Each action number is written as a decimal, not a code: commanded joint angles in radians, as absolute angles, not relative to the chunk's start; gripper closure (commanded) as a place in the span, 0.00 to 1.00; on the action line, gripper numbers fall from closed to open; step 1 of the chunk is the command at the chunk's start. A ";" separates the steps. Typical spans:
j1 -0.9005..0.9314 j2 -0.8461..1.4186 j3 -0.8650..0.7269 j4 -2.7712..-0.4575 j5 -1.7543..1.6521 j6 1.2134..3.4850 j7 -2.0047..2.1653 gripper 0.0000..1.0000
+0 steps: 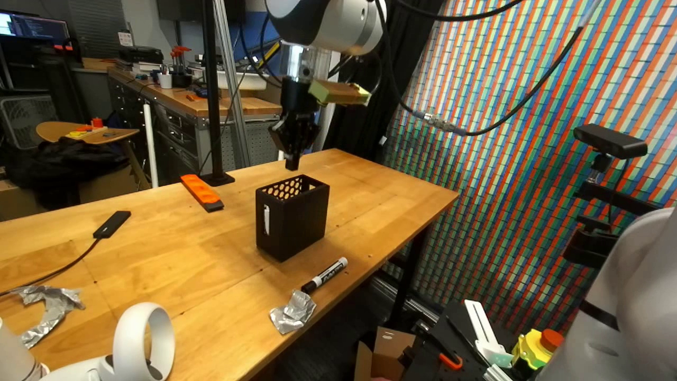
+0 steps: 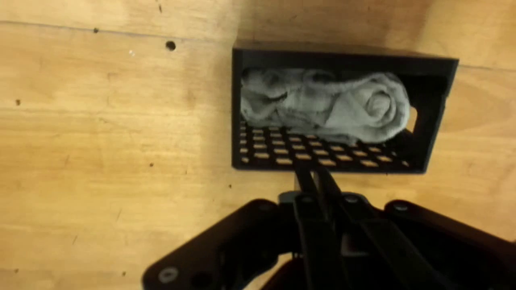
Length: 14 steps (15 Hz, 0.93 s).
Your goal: Put the cloth in the black box
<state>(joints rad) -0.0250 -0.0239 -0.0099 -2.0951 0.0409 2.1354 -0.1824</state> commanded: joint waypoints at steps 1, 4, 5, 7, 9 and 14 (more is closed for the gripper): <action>-0.034 -0.081 -0.032 -2.024 0.084 2.133 -0.216 0.91; -0.033 -0.099 -0.046 -1.966 0.112 2.125 -0.222 0.82; -0.030 -0.089 -0.039 -2.004 0.075 2.132 -0.196 0.65; -0.030 -0.092 -0.040 -1.998 0.077 2.126 -0.196 0.79; -0.030 -0.084 -0.040 -2.004 0.077 2.126 -0.196 0.65; -0.030 -0.080 -0.039 -2.006 0.077 2.126 -0.196 0.65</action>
